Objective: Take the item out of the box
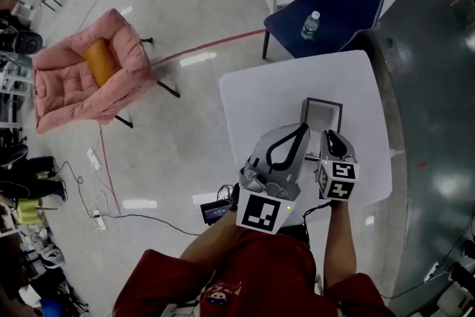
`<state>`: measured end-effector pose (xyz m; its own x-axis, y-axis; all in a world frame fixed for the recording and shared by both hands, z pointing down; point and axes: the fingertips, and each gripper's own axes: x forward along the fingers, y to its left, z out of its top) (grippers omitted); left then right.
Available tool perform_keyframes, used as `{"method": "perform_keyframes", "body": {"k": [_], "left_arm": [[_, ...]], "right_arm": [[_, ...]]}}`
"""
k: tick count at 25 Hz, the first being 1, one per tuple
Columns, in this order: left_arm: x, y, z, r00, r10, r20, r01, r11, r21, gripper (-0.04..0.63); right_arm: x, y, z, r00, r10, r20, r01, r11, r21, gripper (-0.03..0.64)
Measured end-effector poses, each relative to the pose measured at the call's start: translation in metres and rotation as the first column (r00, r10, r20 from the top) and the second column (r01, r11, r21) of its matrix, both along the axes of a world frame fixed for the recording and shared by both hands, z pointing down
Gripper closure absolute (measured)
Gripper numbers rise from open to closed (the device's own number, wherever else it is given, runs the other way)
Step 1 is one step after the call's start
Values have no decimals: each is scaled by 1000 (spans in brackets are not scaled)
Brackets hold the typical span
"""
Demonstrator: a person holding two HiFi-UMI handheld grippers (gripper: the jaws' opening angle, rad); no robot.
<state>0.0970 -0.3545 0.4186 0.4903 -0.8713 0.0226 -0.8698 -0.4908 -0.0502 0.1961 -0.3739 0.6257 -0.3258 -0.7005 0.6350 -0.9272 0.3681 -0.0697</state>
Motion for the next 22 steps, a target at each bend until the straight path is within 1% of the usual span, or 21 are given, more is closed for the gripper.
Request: {"method": "perform_keyframes", "body": {"k": [4, 8, 11, 13, 15, 19, 22], "left_arm": [[-1, -4, 6, 1000, -3, -1, 3, 1000, -13, 594], [-4, -9, 13, 1000, -6, -8, 5, 1000, -28, 594], [-6, -12, 17, 1000, -11, -12, 11, 999, -31, 594], [-7, -15, 19, 1000, -15, -19, 14, 999, -38, 594], [-7, -18, 23, 1000, -16, -24, 15, 999, -43, 594], [-13, -21, 28, 999, -20, -29, 19, 998, -53, 594], [-18, -21, 30, 999, -23, -38, 21, 998, -57, 594]], "right_arm": [[1, -1, 27, 998, -35, -43, 32, 997, -75, 555], [-1, -2, 45, 996, -68, -66, 58, 988, -142, 543], [-5, 2, 61, 987, -135, -91, 114, 972, -207, 537], [-8, 6, 72, 973, -201, -115, 166, 951, -261, 537], [-8, 8, 83, 956, -252, -152, 198, 932, -304, 535], [-12, 11, 97, 913, -338, -227, 243, 900, -362, 526], [-15, 14, 105, 888, -380, -258, 260, 879, -400, 523]]}}
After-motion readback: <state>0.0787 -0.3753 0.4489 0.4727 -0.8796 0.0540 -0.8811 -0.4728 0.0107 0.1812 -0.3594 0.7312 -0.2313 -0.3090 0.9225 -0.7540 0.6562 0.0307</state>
